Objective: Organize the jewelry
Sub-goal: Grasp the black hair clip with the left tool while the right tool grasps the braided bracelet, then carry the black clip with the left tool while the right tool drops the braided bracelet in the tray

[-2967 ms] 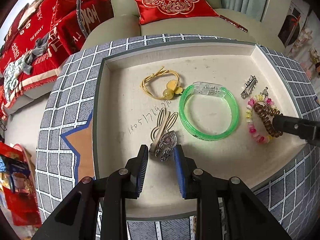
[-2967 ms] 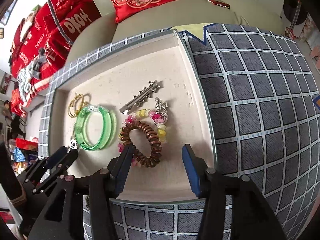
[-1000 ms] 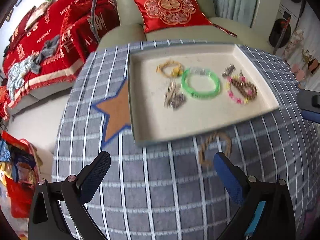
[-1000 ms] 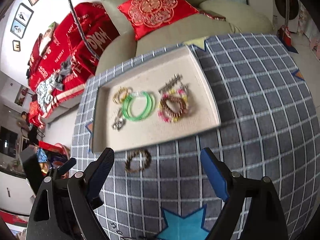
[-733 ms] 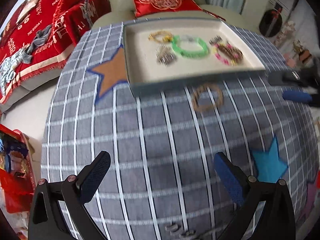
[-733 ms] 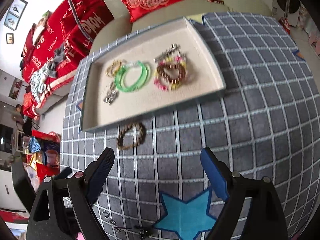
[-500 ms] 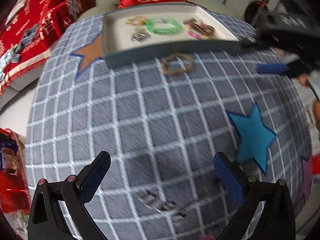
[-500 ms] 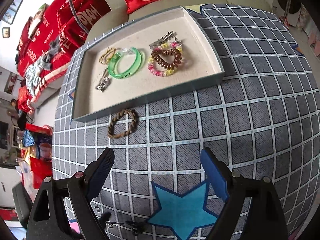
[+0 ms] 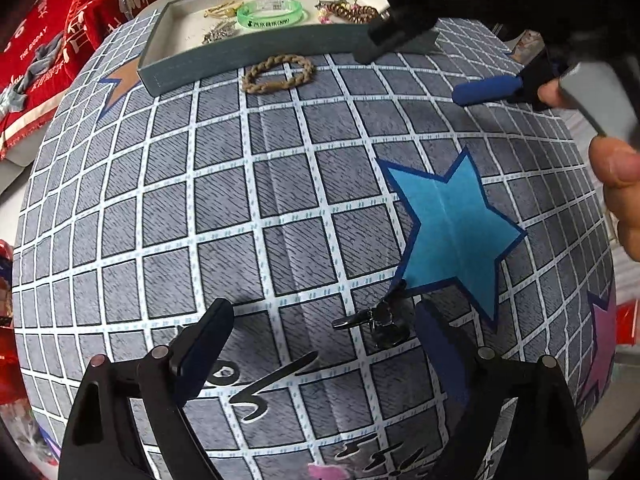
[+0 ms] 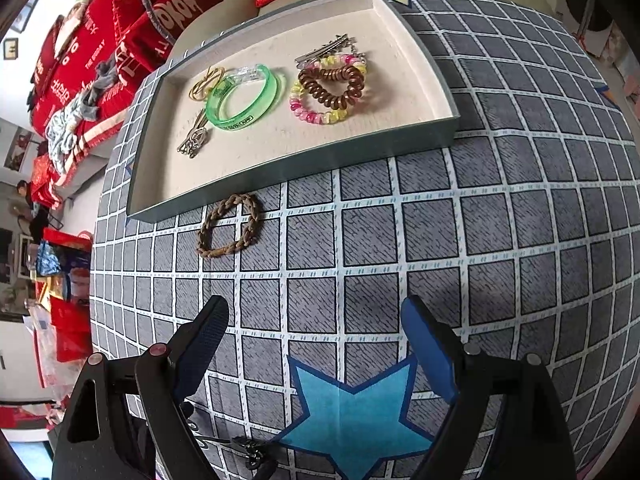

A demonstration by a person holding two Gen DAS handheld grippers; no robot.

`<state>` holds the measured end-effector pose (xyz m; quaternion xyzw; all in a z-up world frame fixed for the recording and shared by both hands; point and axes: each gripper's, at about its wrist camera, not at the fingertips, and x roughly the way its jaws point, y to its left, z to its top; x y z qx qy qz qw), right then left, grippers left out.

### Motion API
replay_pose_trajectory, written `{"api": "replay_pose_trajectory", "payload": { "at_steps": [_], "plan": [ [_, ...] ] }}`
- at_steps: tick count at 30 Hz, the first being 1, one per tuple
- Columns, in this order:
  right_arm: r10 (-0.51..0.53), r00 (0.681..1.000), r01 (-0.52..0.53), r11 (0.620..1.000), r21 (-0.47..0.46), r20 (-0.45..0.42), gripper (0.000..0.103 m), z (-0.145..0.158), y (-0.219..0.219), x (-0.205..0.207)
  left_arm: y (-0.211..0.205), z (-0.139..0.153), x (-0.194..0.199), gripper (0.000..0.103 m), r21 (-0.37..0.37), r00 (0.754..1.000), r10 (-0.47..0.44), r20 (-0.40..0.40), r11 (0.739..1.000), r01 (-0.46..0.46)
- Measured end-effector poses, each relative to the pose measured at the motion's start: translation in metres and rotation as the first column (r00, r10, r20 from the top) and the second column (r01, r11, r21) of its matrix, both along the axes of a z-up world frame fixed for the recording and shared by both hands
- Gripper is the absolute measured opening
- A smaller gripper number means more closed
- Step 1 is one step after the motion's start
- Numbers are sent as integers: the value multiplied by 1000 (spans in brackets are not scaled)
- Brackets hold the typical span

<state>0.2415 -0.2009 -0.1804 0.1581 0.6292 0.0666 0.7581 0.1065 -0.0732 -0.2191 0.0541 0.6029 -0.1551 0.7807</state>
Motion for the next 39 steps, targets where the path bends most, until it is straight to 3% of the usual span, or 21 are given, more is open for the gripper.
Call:
{"api": "replay_pose_trajectory", "payload": {
  "at_steps": [3,8,13,15,18,20,22,28,30,33,35,39],
  "plan": [
    [12,1000,-12,1000,1,0,90,-2,3,3,-3,-2,-1,102,15,1000,-2,8,1000,1],
    [33,999,-33,999,-1,1,90,-6,11,9,-21,-6,-6,93,56,999,-14,33,998,12],
    [39,999,-39,999,-4,13,90,-8,21,18,-38,-2,-7,69,65,997,-19,74,998,14],
    [49,999,-49,999,-12,19,90,-10,27,23,-41,1,-5,51,60,995,-34,89,998,29],
    [72,997,-70,997,-40,28,86,-12,38,29,-44,6,-1,51,48,995,-46,88,998,42],
    [91,995,-88,994,-68,35,68,-13,46,32,-43,11,0,50,31,996,-45,82,999,43],
    [101,994,-98,992,-80,30,62,-17,51,35,-40,13,2,50,17,997,-38,73,999,37],
    [134,990,-126,982,-141,49,60,-17,65,40,-32,21,3,50,5,997,-17,74,1000,16],
    [154,987,-143,972,-186,51,54,-17,71,39,-29,25,5,50,1,997,-10,78,1000,10],
    [200,978,-183,959,-218,58,34,-15,79,36,-26,30,7,50,1,996,-5,85,1000,5],
    [215,975,-200,960,-198,58,14,-15,81,35,-14,25,3,50,-1,996,-1,89,1000,1],
    [209,975,-189,961,-199,81,4,-9,79,32,-8,26,2,50,-2,996,9,93,1000,-8]
  ]
}}
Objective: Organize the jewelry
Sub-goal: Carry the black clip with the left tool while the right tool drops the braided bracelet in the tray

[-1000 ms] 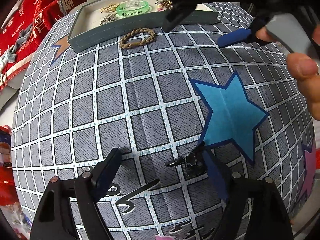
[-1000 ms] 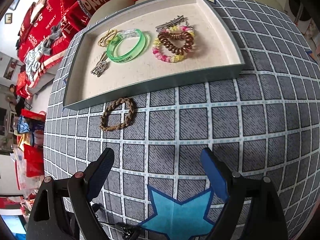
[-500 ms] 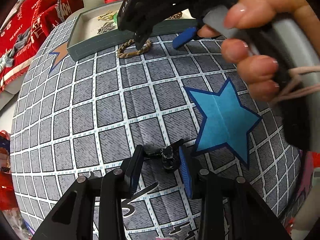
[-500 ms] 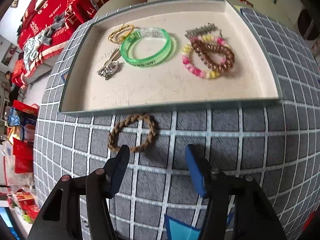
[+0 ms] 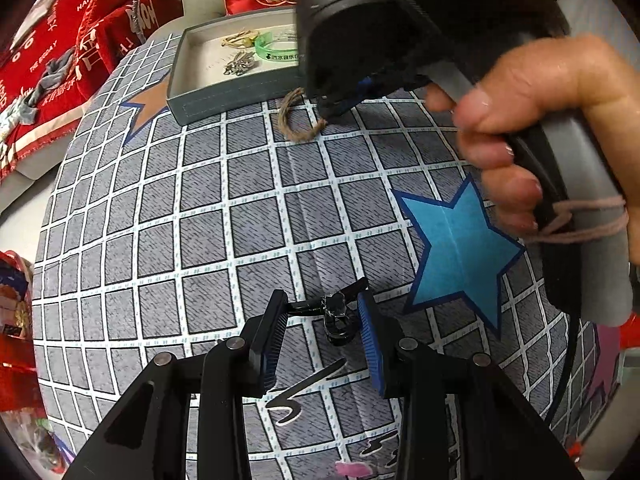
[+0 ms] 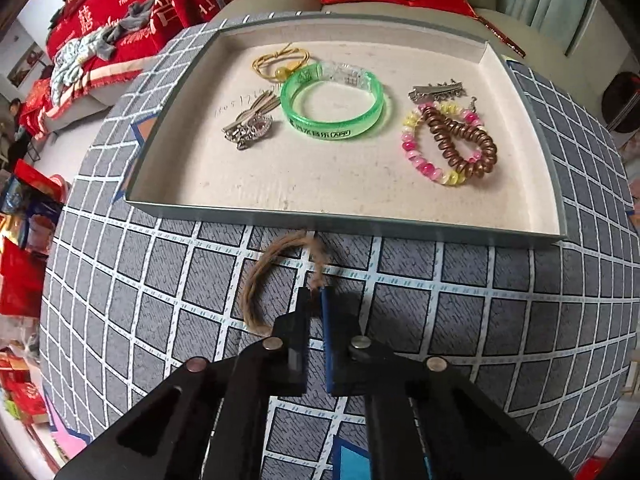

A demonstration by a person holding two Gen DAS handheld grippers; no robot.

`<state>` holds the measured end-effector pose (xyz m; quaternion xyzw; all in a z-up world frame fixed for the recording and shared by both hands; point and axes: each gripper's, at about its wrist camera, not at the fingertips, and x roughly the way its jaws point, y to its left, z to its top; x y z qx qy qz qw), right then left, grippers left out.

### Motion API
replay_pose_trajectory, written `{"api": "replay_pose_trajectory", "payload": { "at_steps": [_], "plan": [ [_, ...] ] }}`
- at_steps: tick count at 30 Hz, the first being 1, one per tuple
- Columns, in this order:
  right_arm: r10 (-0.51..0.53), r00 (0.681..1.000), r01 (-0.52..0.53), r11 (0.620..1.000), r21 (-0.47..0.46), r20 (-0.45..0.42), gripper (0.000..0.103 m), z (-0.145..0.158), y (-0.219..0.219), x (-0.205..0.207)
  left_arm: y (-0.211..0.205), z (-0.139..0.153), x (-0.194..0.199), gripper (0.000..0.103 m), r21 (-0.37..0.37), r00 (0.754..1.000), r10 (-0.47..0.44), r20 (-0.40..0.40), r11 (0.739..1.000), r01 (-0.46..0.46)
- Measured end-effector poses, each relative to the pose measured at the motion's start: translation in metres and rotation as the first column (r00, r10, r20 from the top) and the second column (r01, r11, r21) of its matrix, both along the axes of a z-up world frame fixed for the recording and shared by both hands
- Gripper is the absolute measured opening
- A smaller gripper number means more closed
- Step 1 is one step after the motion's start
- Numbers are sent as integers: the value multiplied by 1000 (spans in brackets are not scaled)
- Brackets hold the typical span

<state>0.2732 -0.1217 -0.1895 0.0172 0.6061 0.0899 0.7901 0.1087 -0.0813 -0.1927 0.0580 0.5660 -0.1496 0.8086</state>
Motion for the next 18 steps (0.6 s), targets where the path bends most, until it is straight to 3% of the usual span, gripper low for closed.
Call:
{"api": "replay_pose_trajectory", "payload": {
  "at_steps": [12,13,14,16,18],
  "plan": [
    [-111,993,118,976,181,-48,4,7,-45,-11,20,2,19,50,-8,999,53,10,999,-53],
    [-110,992,119,975,188,-56,10,5,-44,-10,21,2,19,50,-8,998,57,11,998,-56],
    [-107,993,116,975,188,-57,26,4,-42,-10,21,4,17,50,-7,998,60,13,998,-60],
    [-97,994,104,980,170,-46,47,3,-33,-8,24,5,17,50,-5,998,68,15,998,-68],
    [-91,995,96,984,147,-38,47,0,-24,-3,26,6,15,50,-3,997,76,17,997,-76]
  ]
}}
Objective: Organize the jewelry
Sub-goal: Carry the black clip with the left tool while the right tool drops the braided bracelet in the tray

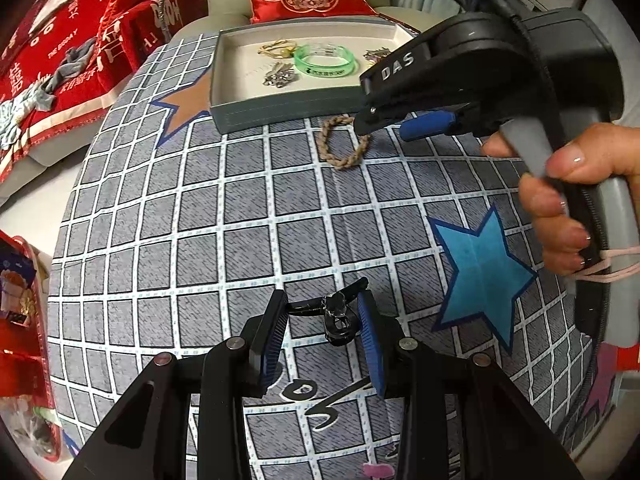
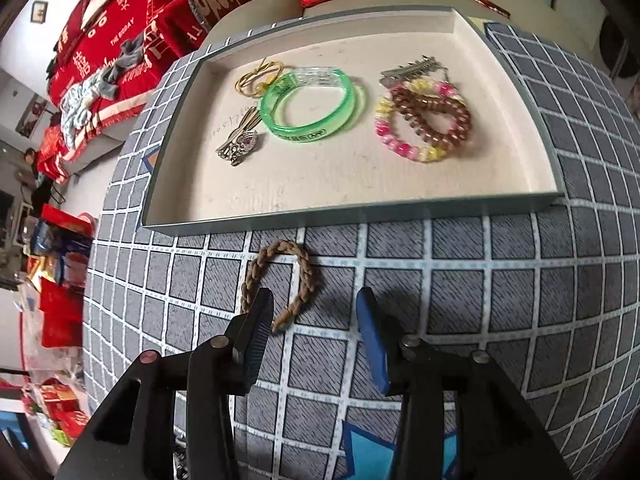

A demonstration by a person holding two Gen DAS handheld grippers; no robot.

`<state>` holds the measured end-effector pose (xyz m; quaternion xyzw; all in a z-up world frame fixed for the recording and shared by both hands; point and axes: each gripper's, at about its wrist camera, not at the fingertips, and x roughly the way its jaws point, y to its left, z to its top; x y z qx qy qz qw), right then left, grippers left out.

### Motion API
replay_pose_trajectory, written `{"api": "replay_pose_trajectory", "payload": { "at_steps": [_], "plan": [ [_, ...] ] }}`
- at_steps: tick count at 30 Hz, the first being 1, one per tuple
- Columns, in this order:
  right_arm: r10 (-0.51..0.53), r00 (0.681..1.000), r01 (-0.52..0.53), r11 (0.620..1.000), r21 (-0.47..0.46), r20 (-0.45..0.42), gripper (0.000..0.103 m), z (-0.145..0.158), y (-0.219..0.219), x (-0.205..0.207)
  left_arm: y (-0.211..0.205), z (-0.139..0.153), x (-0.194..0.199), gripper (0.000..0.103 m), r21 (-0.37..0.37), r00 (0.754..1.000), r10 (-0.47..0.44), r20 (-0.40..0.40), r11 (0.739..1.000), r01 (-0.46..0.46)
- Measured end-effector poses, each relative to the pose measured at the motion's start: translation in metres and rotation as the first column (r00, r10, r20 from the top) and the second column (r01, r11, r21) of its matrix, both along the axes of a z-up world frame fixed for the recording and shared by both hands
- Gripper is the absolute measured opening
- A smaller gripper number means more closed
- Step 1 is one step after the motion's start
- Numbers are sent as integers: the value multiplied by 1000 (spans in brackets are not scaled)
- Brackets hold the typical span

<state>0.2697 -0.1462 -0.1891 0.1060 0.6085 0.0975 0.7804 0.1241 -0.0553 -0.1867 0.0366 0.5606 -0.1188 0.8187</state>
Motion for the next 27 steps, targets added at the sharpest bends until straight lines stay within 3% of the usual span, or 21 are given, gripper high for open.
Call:
{"api": "replay_pose_trajectory", "payload": {
  "at_steps": [6,7,9,10,16,27],
  "plan": [
    [48,999,-46,989,-137,12,46,-8,26,12,12,0,4,50,9,1000,23,4,1000,-23],
    [76,997,-72,981,-179,16,43,-9,33,11,14,0,5,50,10,1000,27,4,1000,-27],
    [127,992,-118,962,-248,19,21,-9,42,9,19,-1,7,50,13,999,38,2,999,-38],
    [140,990,-132,960,-246,17,7,-9,44,9,21,-1,8,50,12,999,42,1,999,-42],
    [44,999,-42,995,-96,20,7,-3,12,0,27,1,12,50,9,999,50,7,999,-50],
    [-20,999,20,1000,-22,32,7,23,-30,-27,33,8,26,50,-8,998,58,12,998,-58]
  ]
}}
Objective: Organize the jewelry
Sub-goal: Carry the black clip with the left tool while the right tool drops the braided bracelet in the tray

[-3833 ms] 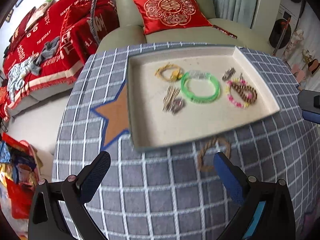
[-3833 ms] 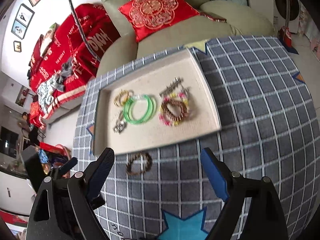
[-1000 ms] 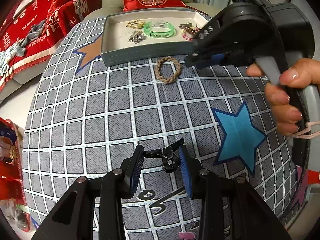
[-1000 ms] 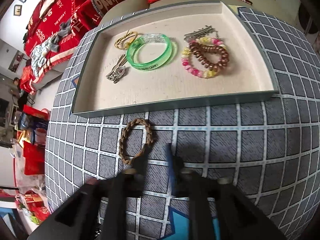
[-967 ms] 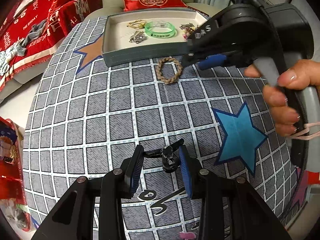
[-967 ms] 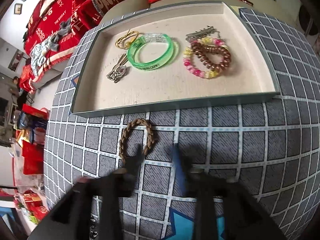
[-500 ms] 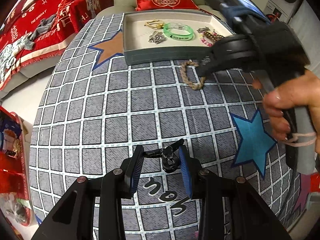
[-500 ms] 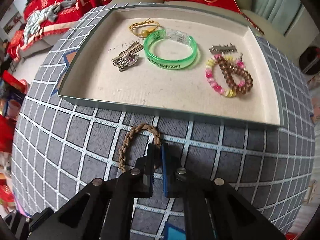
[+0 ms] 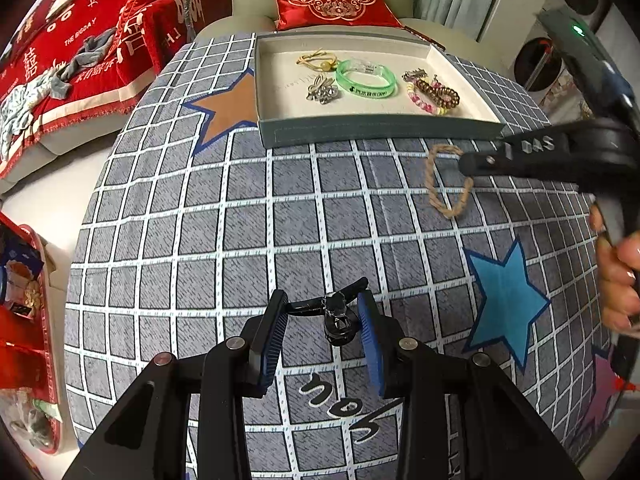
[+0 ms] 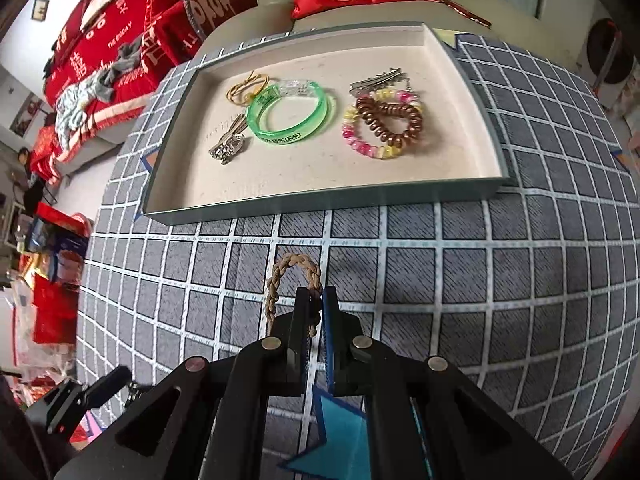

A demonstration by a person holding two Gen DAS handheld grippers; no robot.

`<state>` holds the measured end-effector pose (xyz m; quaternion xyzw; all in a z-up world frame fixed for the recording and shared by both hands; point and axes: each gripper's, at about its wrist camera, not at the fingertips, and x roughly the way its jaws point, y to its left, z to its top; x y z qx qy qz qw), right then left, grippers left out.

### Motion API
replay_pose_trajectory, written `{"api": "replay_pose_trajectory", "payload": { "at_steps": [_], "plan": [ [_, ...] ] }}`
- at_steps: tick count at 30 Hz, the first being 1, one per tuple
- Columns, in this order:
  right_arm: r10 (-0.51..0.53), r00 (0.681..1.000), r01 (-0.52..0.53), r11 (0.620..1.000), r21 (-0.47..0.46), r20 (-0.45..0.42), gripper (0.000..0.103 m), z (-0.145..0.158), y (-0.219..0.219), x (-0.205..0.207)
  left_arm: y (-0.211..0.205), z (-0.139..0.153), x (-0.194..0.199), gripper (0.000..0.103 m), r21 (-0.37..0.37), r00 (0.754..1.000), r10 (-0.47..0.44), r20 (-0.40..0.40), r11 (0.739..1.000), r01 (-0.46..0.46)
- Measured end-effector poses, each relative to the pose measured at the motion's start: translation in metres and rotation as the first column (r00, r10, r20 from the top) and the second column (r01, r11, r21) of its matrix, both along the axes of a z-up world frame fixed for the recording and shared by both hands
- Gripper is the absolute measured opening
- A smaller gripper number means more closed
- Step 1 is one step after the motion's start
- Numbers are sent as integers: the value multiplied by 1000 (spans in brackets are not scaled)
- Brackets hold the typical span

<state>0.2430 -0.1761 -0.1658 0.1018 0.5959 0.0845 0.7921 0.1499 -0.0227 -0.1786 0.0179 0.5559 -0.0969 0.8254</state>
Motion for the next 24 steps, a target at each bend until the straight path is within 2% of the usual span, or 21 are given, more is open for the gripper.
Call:
{"api": "replay_pose_trajectory", "payload": {
  "at_steps": [9,24],
  "plan": [
    [-23,999,22,999,35,26,7,24,-9,-7,3,9,22,50,-21,1000,18,5,1000,-18],
    [-60,996,55,996,69,64,7,49,-29,20,-1,23,70,50,-27,999,19,35,999,-18]
  ]
}}
